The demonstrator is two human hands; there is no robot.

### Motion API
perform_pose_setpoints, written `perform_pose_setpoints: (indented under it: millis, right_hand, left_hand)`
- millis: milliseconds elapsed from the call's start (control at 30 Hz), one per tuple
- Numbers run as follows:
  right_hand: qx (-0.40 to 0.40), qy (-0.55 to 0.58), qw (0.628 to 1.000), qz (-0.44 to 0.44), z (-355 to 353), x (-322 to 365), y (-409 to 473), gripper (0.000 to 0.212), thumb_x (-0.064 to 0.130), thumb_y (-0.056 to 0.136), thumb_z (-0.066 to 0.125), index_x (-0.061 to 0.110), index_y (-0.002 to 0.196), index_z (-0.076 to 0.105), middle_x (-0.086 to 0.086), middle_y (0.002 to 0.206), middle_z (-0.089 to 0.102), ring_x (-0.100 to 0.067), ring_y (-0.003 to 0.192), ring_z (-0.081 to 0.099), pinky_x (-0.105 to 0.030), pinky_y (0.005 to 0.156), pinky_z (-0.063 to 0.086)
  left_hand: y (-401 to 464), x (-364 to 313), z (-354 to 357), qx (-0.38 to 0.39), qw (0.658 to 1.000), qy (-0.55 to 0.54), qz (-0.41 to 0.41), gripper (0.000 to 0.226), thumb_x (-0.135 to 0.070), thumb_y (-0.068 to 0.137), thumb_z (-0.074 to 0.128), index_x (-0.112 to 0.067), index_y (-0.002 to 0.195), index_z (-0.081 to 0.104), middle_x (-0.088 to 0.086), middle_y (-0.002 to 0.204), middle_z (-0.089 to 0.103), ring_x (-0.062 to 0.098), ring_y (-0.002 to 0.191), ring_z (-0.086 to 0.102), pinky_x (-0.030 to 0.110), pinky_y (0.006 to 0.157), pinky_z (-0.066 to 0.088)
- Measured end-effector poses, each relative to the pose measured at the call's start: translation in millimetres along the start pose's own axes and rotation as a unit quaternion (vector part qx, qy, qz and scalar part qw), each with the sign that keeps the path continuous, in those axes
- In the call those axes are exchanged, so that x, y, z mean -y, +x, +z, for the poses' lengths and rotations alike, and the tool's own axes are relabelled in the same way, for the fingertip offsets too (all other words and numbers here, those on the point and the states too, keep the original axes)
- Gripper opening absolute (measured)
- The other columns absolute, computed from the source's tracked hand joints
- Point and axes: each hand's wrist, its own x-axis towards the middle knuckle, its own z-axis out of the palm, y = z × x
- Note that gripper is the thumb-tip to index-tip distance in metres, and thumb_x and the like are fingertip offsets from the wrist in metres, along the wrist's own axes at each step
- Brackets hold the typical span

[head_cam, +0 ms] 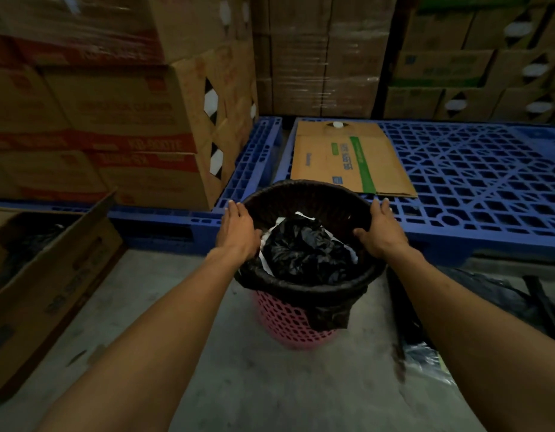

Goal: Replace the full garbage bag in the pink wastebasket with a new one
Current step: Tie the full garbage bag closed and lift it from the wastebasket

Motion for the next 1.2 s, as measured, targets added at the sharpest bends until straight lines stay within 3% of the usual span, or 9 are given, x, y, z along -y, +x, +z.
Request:
perform_pose_setpoints:
  millis: [167,433,567,667,767,833,933,1067,1200]
  right_hand:
    - [-0.065,-0.061,0.996,-0.013,-2,3,-6,0.065,0.007,0.101,0.053,0.005,0.157,0.02,-0.013,0.165,0.015,-0.036,0.146,0.027,-0.046,0.111,0.034]
    - [-0.161,-0.159,0.971,-0.081,3,4,0,0.029,0.003,0.102,0.045,0.008,0.118,0.069,-0.017,0.111,0.066,-0.039,0.098,0.064,-0.046,0.078,0.051]
    - [-0.161,-0.155,0.964,-0.143,-3,8,-7,0.036,-0.002,0.095,0.051,0.015,0.117,0.074,-0.017,0.1,0.071,-0.039,0.09,0.066,-0.045,0.07,0.051]
    - [-0.112,-0.066,0.959,-0.253,-5,11,-12,0.047,-0.009,0.087,0.054,0.019,0.118,0.076,-0.011,0.112,0.075,-0.032,0.098,0.069,-0.043,0.083,0.056]
    - [-0.138,0.065,0.946,-0.286,-6,9,-10,0.036,0.008,0.095,0.063,0.019,0.128,0.07,-0.006,0.135,0.065,-0.028,0.121,0.062,-0.043,0.102,0.05]
    - [-0.15,0.04,0.959,-0.239,-9,6,-7,0.062,0.034,0.093,0.069,0.025,0.15,0.047,-0.004,0.159,0.037,-0.027,0.145,0.036,-0.044,0.118,0.03]
    - [-0.085,-0.057,0.988,-0.118,-9,1,3,0.093,0.047,0.089,0.07,0.022,0.161,0.015,-0.004,0.169,0.0,-0.028,0.155,0.001,-0.046,0.123,0.009]
    - [-0.088,-0.096,0.99,-0.053,-2,2,9,0.041,0.011,0.103,0.05,0.009,0.144,0.05,-0.02,0.143,0.051,-0.039,0.129,0.049,-0.048,0.095,0.049]
    - [-0.165,-0.113,0.978,-0.066,-3,4,3,0.024,0.013,0.099,0.055,0.013,0.116,0.072,-0.016,0.101,0.068,-0.039,0.093,0.063,-0.042,0.07,0.049]
  left_hand:
    - [-7,-1,-1,-0.125,0.992,-0.028,0.001,0.042,0.004,0.092,0.056,-0.002,0.133,0.051,0.016,0.144,0.045,0.036,0.125,0.049,0.044,0.099,0.043]
    - [-6,2,5,-0.178,0.984,-0.027,0.009,0.043,0.004,0.097,0.045,-0.014,0.13,0.066,0.018,0.122,0.067,0.039,0.109,0.061,0.048,0.091,0.052]
    - [-5,3,5,-0.155,0.977,-0.095,0.11,0.023,-0.012,0.096,0.063,-0.019,0.113,0.077,0.006,0.106,0.076,0.026,0.097,0.069,0.041,0.093,0.055]
    - [-11,6,6,-0.126,0.96,-0.2,0.152,0.032,-0.033,0.09,0.071,-0.017,0.118,0.075,0.003,0.11,0.076,0.017,0.099,0.07,0.038,0.096,0.054]
    - [-5,4,7,-0.162,0.962,-0.167,0.142,0.061,-0.05,0.092,0.062,-0.018,0.143,0.054,0.01,0.146,0.052,0.026,0.135,0.047,0.049,0.118,0.028]
    - [3,2,4,-0.172,0.977,-0.091,0.086,0.076,-0.057,0.093,0.056,-0.019,0.155,0.033,0.008,0.163,0.023,0.027,0.151,0.015,0.05,0.12,0.003]
    - [12,3,5,-0.099,0.989,-0.106,0.025,0.079,-0.048,0.094,0.061,-0.013,0.157,0.026,0.012,0.164,0.019,0.034,0.149,0.019,0.051,0.12,0.02]
    - [10,5,8,-0.152,0.981,-0.117,-0.011,0.031,-0.019,0.099,0.058,-0.004,0.124,0.068,0.016,0.136,0.059,0.037,0.121,0.055,0.042,0.093,0.047]
    - [3,0,4,-0.206,0.97,-0.126,0.017,0.028,-0.017,0.098,0.058,0.001,0.085,0.074,0.018,0.082,0.068,0.036,0.084,0.066,0.04,0.068,0.047]
